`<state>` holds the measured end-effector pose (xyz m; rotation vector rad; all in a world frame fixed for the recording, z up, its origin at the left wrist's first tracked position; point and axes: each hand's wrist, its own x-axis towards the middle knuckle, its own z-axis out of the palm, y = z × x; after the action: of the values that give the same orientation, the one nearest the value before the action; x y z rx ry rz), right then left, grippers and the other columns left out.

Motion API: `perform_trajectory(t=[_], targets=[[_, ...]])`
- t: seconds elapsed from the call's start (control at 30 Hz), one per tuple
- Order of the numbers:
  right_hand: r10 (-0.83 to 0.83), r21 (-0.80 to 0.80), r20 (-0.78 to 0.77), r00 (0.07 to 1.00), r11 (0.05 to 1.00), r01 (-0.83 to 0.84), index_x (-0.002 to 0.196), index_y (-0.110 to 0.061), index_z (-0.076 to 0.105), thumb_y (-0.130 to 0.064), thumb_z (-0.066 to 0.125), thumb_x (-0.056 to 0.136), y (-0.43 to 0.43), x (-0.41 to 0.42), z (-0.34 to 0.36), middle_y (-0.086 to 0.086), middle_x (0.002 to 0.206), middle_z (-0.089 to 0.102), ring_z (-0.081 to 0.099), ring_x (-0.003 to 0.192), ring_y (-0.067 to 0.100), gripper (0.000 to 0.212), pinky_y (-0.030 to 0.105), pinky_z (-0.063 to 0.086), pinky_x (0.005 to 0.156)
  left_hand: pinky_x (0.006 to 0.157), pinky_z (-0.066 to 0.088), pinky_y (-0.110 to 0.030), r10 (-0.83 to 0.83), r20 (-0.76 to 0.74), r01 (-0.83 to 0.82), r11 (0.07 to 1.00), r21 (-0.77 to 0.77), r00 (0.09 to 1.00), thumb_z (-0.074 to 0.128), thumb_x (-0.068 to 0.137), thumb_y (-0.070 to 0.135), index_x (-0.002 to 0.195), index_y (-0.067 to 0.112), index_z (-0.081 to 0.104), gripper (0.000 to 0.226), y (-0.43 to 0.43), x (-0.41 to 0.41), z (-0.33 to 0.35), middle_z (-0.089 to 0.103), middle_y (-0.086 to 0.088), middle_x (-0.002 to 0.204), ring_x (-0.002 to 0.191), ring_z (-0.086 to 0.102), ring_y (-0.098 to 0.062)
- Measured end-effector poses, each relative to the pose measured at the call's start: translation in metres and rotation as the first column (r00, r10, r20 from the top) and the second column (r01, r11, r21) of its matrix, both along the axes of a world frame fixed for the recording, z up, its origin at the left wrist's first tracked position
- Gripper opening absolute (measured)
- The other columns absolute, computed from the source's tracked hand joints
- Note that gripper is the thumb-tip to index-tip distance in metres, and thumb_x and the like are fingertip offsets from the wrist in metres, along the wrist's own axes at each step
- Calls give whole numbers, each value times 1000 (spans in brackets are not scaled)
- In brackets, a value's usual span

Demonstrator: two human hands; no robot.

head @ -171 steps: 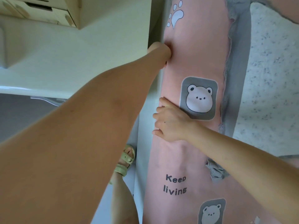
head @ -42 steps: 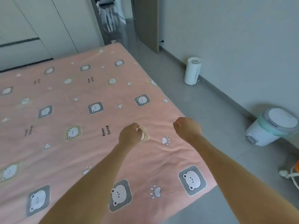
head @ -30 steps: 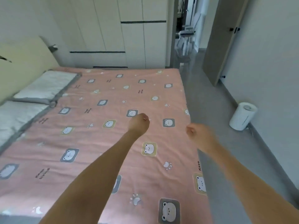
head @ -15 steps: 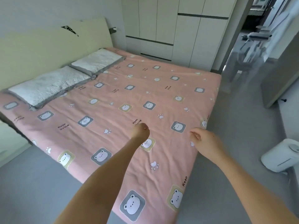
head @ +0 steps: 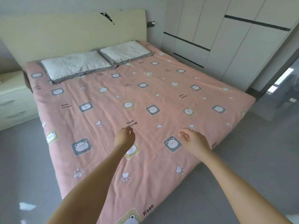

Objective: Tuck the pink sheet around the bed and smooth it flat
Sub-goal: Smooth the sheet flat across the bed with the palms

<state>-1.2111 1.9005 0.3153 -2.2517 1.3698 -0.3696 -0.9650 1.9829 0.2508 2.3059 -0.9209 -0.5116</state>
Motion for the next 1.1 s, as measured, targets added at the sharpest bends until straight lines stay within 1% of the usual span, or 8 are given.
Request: perform_trajectory(t=[0.2, 0.3, 0.4, 0.53, 0.67, 0.83, 0.97, 1.1], targets=[[252, -19, 8, 968, 968, -252, 121, -23, 59, -30, 50, 95, -99, 14, -41, -6, 118, 66, 60, 106, 17, 29, 24, 40, 77, 83, 42, -33, 310, -3, -310, 951, 12, 951, 44, 92, 15, 121, 8, 56, 32, -10, -18, -39, 60, -14, 120, 107, 56, -31], [385, -9, -82, 919, 922, -387, 131, -23, 51, -34, 49, 95, -141, 37, -73, -4, 130, 58, 52, 117, 21, 38, 31, 41, 89, 89, 41, -35, 388, 49, -390, 920, 48, 920, 47, 93, 19, 125, 8, 54, 34, -13, -16, -62, 60, -16, 120, 108, 55, -34], [471, 21, -137, 871, 881, -473, 139, -27, 40, -40, 50, 94, -179, 71, -105, -6, 140, 49, 43, 128, 19, 48, 32, 38, 97, 101, 34, -35, 385, 126, -398, 911, 106, 914, 49, 93, 25, 132, 11, 50, 41, -22, -3, -88, 55, -14, 131, 119, 50, -31], [532, -36, -257, 807, 829, -558, 146, -27, 29, -45, 42, 96, -233, 132, -157, 4, 150, 36, 29, 139, 19, 55, 32, 29, 108, 113, 21, -39, 305, 205, -352, 898, 265, 930, 40, 95, 40, 144, 26, 33, 51, -60, 32, -131, 31, -6, 152, 141, 23, -30], [569, -88, -363, 738, 767, -635, 150, -29, 16, -49, 31, 98, -279, 207, -228, 5, 156, 23, 18, 144, 19, 58, 31, 18, 114, 116, 6, -49, 230, 247, -307, 887, 345, 941, 29, 96, 47, 146, 37, 19, 53, -119, 81, -188, 11, 1, 158, 146, 4, -32], [648, -102, -449, 615, 647, -756, 150, -33, 5, -51, 26, 98, -332, 308, -318, 3, 159, 12, 8, 147, 17, 59, 36, 12, 117, 116, -1, -56, 129, 325, -262, 875, 407, 937, 22, 95, 52, 147, 38, 12, 54, -177, 144, -266, 5, -1, 159, 145, -5, -35], [616, -149, -462, 638, 655, -741, 150, -33, 5, -53, 27, 96, -382, 387, -385, 4, 160, 9, 8, 147, 18, 62, 45, 15, 116, 113, -3, -61, 154, 354, -319, 822, 472, 922, 19, 94, 56, 147, 39, 6, 57, -194, 209, -333, 0, -4, 159, 145, -7, -36], [468, -112, -512, 720, 795, -597, 148, -40, -2, -67, 16, 88, -407, 429, -433, 8, 159, 6, 3, 147, 24, 68, 53, 9, 115, 109, -3, -67, 288, 404, -462, 766, 447, 868, 16, 89, 65, 144, 46, 8, 59, -150, 270, -382, 3, 9, 159, 146, -3, -24]])
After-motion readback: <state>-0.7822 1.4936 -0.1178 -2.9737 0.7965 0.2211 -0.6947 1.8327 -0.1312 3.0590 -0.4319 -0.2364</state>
